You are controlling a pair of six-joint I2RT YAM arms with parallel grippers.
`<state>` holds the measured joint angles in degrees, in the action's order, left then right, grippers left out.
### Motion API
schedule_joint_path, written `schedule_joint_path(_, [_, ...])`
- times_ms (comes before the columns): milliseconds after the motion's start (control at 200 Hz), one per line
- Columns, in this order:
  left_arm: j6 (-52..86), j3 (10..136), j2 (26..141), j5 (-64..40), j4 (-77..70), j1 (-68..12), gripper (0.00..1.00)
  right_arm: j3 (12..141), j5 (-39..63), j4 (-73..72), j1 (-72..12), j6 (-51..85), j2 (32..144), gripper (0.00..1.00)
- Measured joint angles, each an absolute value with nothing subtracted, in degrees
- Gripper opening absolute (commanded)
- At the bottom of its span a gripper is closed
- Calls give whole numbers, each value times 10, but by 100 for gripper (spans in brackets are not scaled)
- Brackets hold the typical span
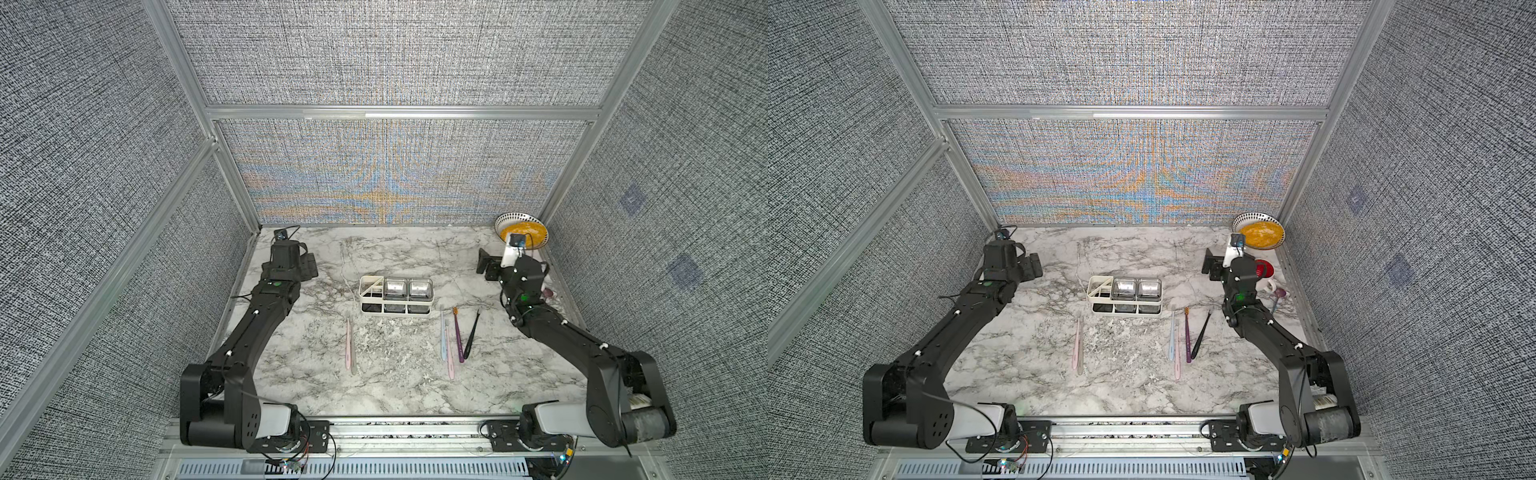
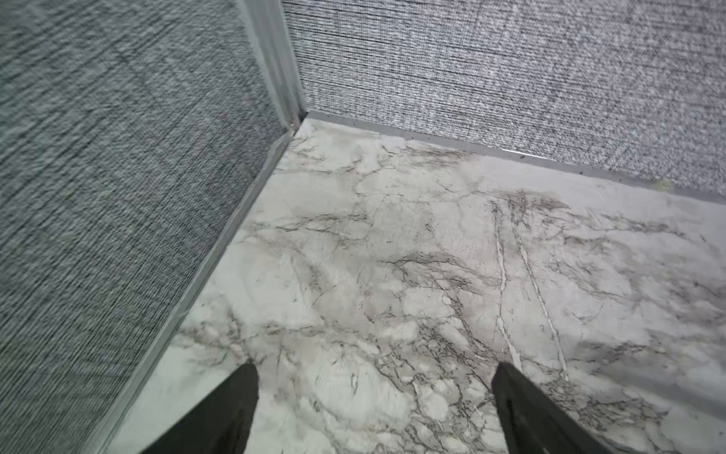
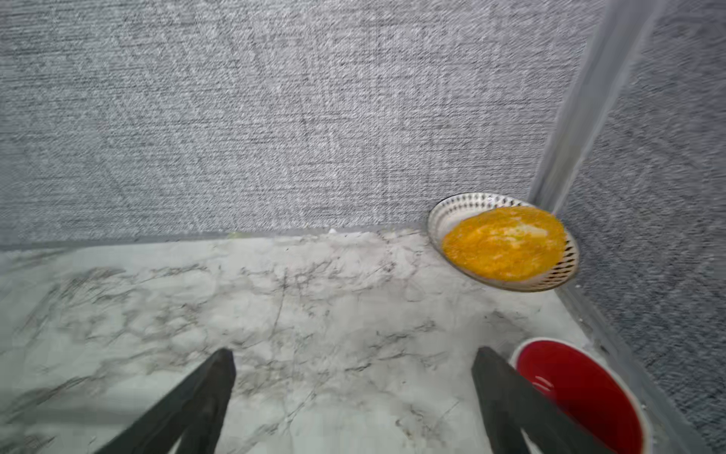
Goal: Place the toothbrush into the toothbrush holder
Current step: Adjust the toothbrush holder at the center of the board.
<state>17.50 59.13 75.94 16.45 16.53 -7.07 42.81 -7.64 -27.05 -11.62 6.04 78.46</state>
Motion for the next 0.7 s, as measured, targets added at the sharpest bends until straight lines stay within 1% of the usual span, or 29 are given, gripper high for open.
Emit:
schedule_joint_path(140, [251, 626, 731, 149, 308, -107, 95, 464, -74, -150, -206, 79, 784, 98])
schedule_joint_path(225, [285, 619, 715, 132, 375, -136, 95, 473, -72, -104, -255, 93, 766, 97])
schedule_joint_path(285, [305, 602, 702, 114, 411, -154, 95, 472, -71, -77, -286, 105, 747, 95])
schedule_joint_path(485, [349, 536, 667, 46, 482, -186, 93, 424, -32, -50, -360, 150, 695, 78])
schedule_joint_path(605, [360, 517, 672, 26, 495, -202, 93, 369, 10, -82, -383, 171, 688, 64])
schedule_joint_path(701, [360, 509, 698, 15, 493, -208, 93, 352, 36, -102, -393, 185, 706, 62])
